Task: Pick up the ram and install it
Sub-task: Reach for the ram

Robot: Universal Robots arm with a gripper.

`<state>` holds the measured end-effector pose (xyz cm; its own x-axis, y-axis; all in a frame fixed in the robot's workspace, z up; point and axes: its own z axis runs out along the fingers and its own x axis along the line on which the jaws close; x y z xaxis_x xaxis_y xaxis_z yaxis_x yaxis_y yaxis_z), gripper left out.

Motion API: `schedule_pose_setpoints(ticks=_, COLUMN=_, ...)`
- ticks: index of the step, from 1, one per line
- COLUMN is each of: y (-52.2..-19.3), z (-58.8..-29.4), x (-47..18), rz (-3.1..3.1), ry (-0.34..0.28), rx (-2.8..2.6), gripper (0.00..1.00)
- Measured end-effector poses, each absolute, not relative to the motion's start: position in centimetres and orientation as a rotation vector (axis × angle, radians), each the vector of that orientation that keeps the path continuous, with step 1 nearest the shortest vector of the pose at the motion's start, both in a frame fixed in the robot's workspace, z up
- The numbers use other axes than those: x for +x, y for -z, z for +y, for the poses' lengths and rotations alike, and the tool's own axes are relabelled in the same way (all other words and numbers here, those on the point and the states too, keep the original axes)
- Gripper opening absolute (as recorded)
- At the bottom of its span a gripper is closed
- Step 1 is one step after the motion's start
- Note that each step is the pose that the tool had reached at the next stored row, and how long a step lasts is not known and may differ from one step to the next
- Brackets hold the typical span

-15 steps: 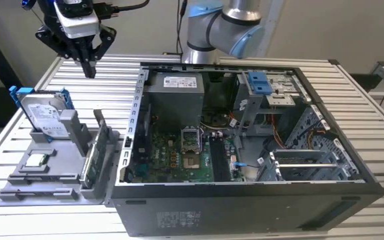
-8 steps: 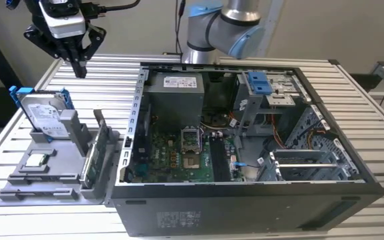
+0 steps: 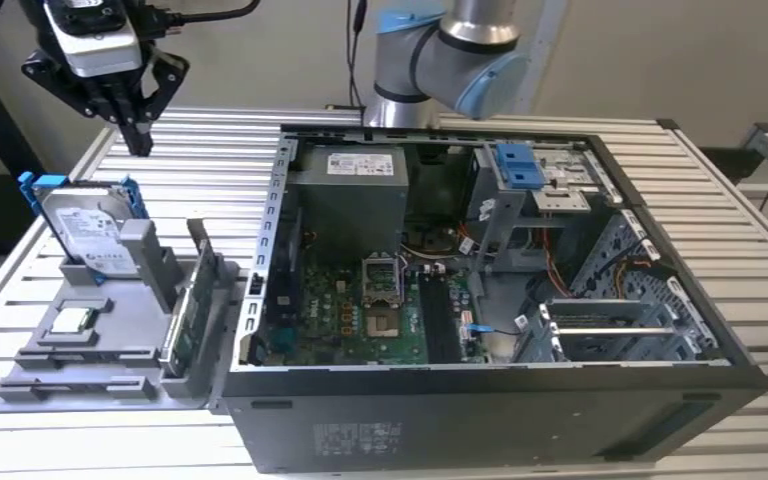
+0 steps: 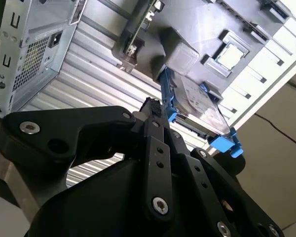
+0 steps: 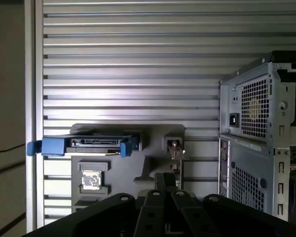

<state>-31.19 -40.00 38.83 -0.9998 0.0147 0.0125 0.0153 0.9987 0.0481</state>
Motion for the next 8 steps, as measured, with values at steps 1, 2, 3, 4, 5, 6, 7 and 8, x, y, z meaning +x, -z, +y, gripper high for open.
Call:
schedule_pose_setpoints(ticks=1, y=-38.8, z=-40.0, x=-31.5, rz=-3.128, ry=0.075, rx=-0.024, gripper=0.11)
schedule_pose_setpoints(ticks=2, y=-38.8, z=-40.0, x=-31.8, rz=-3.128, ry=0.075, rx=-0.024, gripper=0.11)
schedule_pose_setpoints(ticks=3, y=-38.8, z=-40.0, x=-32.0, rz=-3.128, ry=0.075, rx=-0.024, gripper=0.11)
schedule_pose_setpoints(ticks=4, y=-38.8, z=-40.0, x=-32.3, rz=-3.128, ry=0.076, rx=-0.024, gripper=0.11)
schedule_pose_setpoints(ticks=5, y=-38.8, z=-40.0, x=-32.6, rz=-3.128, ry=0.075, rx=-0.024, gripper=0.11)
schedule_pose_setpoints(ticks=6, y=-38.8, z=-40.0, x=-32.9, rz=-3.128, ry=0.075, rx=-0.024, gripper=0.11)
schedule_pose_setpoints(ticks=7, y=-38.8, z=-40.0, x=-33.2, rz=-3.128, ry=0.075, rx=-0.024, gripper=0.11)
schedule_pose_setpoints(ticks=8, y=-38.7, z=-40.0, x=-33.5, rz=-3.127, ry=0.075, rx=-0.024, gripper=0.11)
